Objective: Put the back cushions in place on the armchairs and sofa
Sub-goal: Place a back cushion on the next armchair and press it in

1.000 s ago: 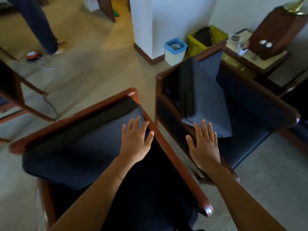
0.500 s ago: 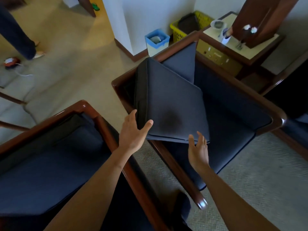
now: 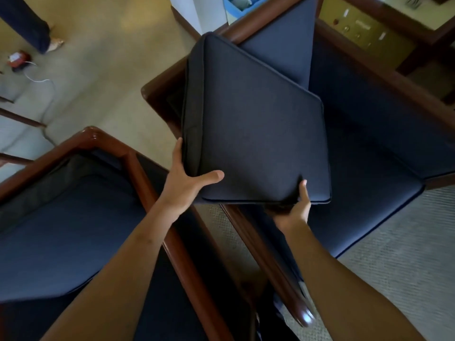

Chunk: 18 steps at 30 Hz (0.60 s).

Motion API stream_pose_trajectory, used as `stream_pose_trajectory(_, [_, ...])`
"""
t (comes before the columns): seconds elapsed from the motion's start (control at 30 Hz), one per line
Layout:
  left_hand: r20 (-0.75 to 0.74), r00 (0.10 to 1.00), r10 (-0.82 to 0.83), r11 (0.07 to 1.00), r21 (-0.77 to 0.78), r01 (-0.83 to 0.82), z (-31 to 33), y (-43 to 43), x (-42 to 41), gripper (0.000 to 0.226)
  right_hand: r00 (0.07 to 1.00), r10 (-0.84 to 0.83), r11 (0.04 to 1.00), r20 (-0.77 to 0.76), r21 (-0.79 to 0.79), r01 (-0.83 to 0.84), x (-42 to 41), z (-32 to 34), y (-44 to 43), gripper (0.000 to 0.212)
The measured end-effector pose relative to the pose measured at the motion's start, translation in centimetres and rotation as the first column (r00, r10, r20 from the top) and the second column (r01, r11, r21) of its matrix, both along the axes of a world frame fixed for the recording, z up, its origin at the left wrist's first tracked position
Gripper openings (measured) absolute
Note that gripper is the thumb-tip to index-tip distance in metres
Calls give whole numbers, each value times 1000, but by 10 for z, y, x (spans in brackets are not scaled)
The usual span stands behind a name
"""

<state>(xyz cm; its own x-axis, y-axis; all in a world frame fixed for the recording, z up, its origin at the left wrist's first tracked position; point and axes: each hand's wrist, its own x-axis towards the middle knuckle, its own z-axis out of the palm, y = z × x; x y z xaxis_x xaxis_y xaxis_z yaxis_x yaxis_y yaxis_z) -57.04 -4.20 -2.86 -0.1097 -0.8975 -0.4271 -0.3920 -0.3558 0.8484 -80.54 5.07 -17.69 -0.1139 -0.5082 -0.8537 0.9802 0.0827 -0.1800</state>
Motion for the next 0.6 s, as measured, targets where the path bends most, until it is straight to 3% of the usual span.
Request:
stream_pose_trajectory(0.17, [-36,999,-8,1000,-24,8,10,21,-7,124,999,-35,998,27,48,34,-4,10,30,74])
stream_pose_trajectory(0.27, [-71,997,16,1000,6,-16,14,42,-3,107,999,-34,995,29,97,31,-10,31,59,71])
stream_pose_trajectory(0.47, [-102,986,134,974,198,-112,34,78,4,112,999,24,993,-39,116,-19,-25,95,118,49])
stream_pose_trajectory(0.6, [-152,968,202,930,340,-141,62,92,-6,80,988,62,982,-139,186,-36,-36,155,150,40])
